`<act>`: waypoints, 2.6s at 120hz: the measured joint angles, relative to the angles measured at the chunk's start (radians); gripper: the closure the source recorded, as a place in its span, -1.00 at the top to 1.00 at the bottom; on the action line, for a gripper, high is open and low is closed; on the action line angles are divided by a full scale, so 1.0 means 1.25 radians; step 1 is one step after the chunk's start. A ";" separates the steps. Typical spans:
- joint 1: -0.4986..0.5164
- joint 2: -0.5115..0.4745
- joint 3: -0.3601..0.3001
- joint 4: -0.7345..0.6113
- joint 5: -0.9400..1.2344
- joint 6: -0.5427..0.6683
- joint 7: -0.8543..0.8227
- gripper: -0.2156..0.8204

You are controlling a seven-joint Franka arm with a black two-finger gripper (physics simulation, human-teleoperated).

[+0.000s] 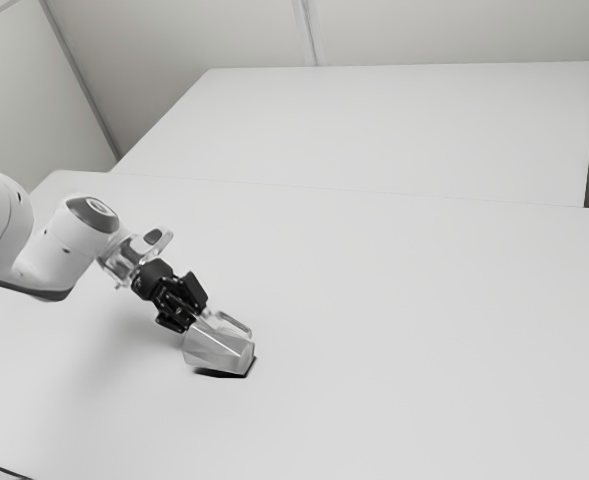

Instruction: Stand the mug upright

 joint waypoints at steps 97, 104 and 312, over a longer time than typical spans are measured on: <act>-0.010 -0.040 -0.005 -0.004 -0.050 -0.018 -0.041 -0.93; -0.011 -0.043 -0.015 0.008 -0.049 -0.014 -0.047 -0.93; -0.258 -0.193 -0.012 -0.086 0.719 0.593 -0.859 -0.93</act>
